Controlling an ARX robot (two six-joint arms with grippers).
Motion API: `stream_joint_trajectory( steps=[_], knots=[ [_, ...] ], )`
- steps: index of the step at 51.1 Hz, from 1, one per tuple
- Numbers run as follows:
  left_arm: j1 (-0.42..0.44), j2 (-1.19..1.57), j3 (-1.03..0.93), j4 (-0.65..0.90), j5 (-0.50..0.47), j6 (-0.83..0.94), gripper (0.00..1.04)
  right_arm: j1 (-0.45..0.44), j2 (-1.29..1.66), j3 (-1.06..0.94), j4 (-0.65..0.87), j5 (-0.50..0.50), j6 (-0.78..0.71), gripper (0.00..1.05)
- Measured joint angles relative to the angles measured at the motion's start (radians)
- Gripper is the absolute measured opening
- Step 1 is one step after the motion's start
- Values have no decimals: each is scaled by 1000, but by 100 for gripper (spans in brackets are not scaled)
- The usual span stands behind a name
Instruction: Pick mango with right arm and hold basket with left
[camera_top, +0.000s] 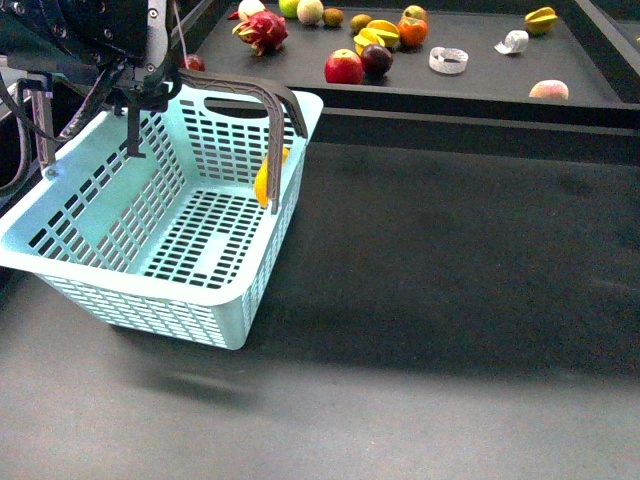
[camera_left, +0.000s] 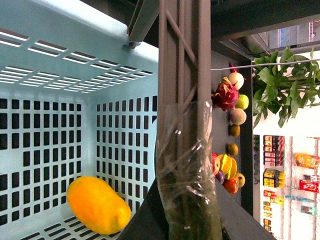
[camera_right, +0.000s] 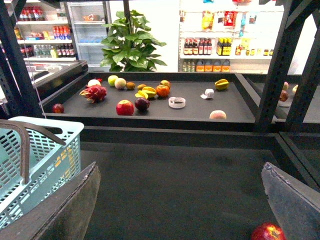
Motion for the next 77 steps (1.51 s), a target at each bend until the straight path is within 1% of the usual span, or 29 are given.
stream_joint_trajectory(
  steps=[7, 8, 13, 16, 17, 20, 21, 24, 25, 32, 34, 36, 38, 54, 59, 66, 74, 77],
  knots=[
    [2, 0, 8, -19, 1, -23, 8, 0, 0, 0, 0, 0, 0, 96],
    [2, 0, 8, -21, 0, -28, 10, 0, 0, 0, 0, 0, 0, 96],
    [2, 2, 8, -42, 5, -44, 34, 0, 0, 0, 0, 0, 0, 96],
    [1, 2, 8, -53, 22, -43, 44, 0, 0, 0, 0, 0, 0, 96],
    [1, 2, 8, -56, 25, -43, 46, 0, 0, 0, 0, 0, 0, 96],
    [2, 2, 7, -68, 32, -42, 56, 0, 0, 0, 0, 0, 0, 96],
    [1, 2, 7, -68, 32, -42, 58, 0, 0, 0, 0, 0, 0, 96],
    [1, 2, -1, -74, 40, -37, 69, 0, 0, 0, 0, 0, 0, 96],
    [1, 1, -3, -74, 40, -35, 70, 0, 0, 0, 0, 0, 0, 96],
    [2, -18, -44, -62, 56, -20, 93, 0, 0, 0, 0, 0, 0, 96],
    [2, -25, -55, -52, 56, -19, 98, 0, 0, 0, 0, 0, 0, 96],
    [2, -35, -62, -47, 56, -19, 98, 0, 0, 0, 0, 0, 0, 96],
    [2, -52, -67, -45, 56, -20, 96, 0, 0, 0, 0, 0, 0, 96],
    [3, -125, -109, -27, 61, -16, 97, 0, 0, 0, 0, 0, 0, 96],
    [1, -155, -144, -26, 69, 18, 97, 0, 0, 0, 0, 0, 0, 96],
    [-1, -248, -224, 3, 69, 94, 97, 0, 0, 0, 0, 0, 0, 96],
    [3, -428, -386, 70, 39, 200, 97, 0, 0, 0, 0, 0, 0, 96],
    [6, -504, -460, 83, 13, 252, 97, 0, 0, 0, 0, 0, 0, 96]
  ],
)
